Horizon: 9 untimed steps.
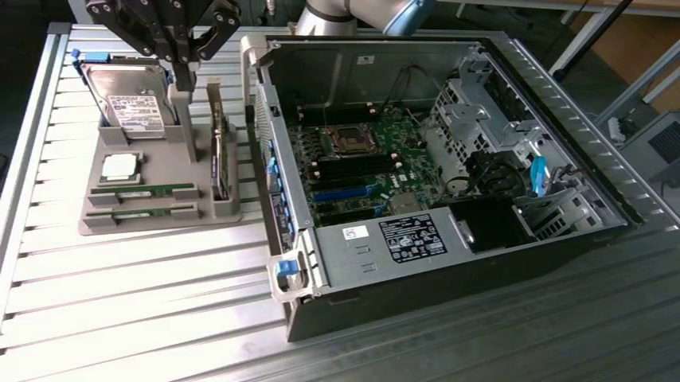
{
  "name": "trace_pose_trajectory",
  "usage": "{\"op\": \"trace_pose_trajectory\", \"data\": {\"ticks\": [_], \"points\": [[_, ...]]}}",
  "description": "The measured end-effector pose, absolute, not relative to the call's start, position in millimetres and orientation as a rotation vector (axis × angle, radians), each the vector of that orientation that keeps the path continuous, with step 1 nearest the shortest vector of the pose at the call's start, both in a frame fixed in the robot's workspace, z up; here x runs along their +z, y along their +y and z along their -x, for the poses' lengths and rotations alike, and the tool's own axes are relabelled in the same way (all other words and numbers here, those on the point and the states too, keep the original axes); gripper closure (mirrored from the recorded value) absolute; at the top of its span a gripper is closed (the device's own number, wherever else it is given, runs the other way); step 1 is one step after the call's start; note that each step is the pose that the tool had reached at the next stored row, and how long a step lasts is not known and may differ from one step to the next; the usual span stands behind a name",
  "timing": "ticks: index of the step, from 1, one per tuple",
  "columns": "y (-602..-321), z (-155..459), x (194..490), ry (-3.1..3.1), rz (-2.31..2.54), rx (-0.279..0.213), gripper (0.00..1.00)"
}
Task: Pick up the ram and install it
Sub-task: 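Reach for the ram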
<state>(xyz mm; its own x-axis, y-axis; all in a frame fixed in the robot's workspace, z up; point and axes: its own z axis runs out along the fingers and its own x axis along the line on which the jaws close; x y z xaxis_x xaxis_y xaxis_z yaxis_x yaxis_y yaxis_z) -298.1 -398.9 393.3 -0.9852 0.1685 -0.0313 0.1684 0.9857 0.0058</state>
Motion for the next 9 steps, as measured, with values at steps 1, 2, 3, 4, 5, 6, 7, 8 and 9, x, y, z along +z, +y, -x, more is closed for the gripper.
{"op": "trace_pose_trajectory", "data": {"ticks": [1, 2, 3, 4, 5, 6, 7, 8, 9], "points": [[-399, 299, 393, 3.099, -0.263, 0.004, 0.91], [-399, 299, 393, 3.099, -0.263, 0.003, 0.91], [-399, 300, 393, 3.099, -0.263, 0.002, 0.91], [-399, 300, 393, 3.099, -0.263, 0.002, 0.91], [-399, 301, 393, 3.099, -0.263, 0.001, 0.91], [-399, 301, 393, 3.098, -0.263, 0.0, 0.91], [-399, 302, 393, 3.098, -0.263, -0.001, 0.91], [-399, 303, 393, 3.098, -0.263, -0.002, 0.91], [-399, 316, 393, 3.097, -0.262, -0.023, 0.91]]}}
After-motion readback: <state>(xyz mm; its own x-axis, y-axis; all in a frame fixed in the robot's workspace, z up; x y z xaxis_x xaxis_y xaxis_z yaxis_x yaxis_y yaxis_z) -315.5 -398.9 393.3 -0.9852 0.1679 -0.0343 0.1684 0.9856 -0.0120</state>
